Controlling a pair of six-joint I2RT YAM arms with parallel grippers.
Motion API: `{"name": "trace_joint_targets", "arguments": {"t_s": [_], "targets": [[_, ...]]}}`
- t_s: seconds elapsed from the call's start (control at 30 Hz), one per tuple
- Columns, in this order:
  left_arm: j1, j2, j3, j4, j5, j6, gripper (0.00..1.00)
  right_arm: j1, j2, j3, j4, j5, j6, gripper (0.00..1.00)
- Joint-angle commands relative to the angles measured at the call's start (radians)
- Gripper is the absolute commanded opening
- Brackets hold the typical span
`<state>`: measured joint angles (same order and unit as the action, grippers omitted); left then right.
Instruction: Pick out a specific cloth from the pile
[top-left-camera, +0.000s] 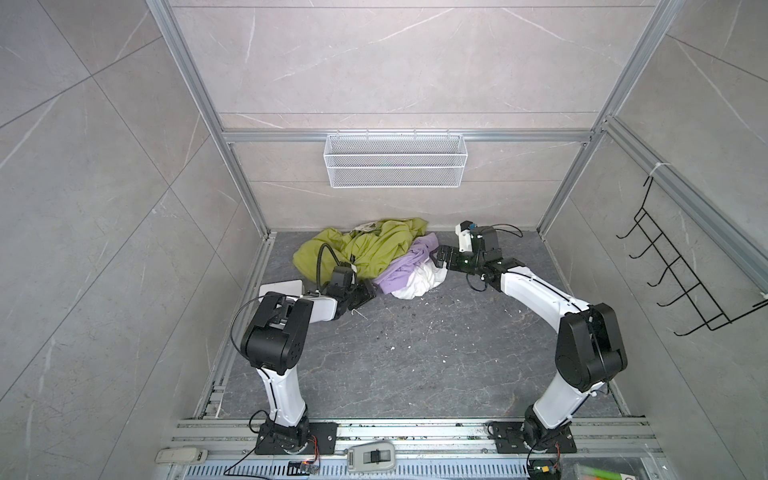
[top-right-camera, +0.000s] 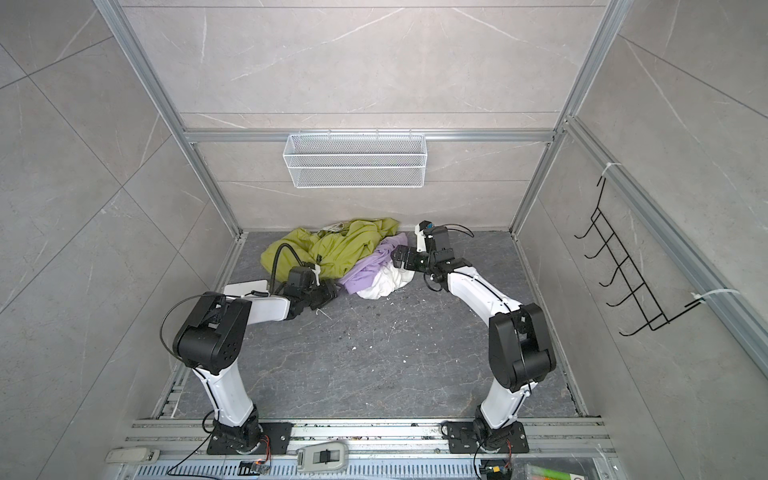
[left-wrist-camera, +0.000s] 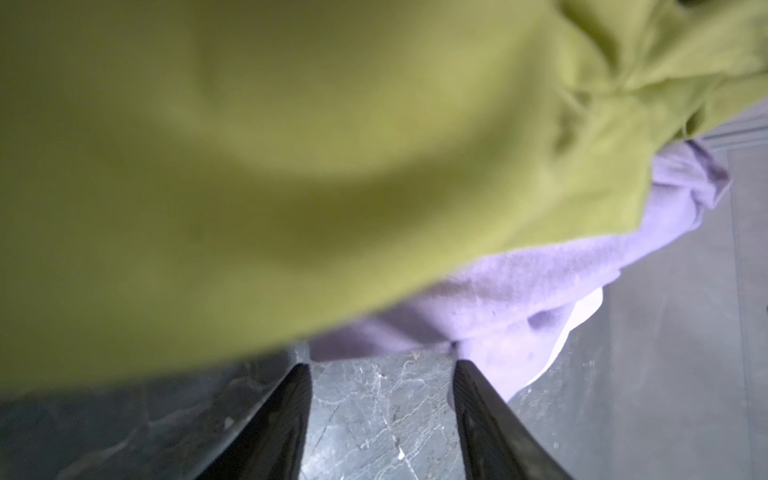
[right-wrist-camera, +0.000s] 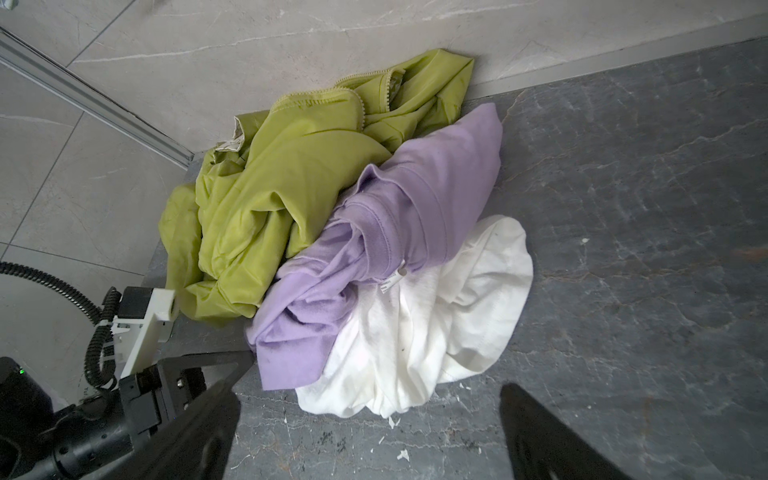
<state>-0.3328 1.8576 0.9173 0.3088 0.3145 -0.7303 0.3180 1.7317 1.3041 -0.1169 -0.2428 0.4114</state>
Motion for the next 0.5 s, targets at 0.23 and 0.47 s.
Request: {"name": "trace_joint_targets", "arguments": {"t_s": [0.23,0.47], "targets": [[-0.037,0.016,0.102,-0.103,-0.053,0.155,0.63,0.003,-0.031,-0.01,-0.011,-0.001,0.003,1.0],[-0.039,0.055,0.14,-0.109,-0.063,0.177,0.54,0.003,-0.033,-0.016,-0.012,0.001,0.0,1.0]]}}
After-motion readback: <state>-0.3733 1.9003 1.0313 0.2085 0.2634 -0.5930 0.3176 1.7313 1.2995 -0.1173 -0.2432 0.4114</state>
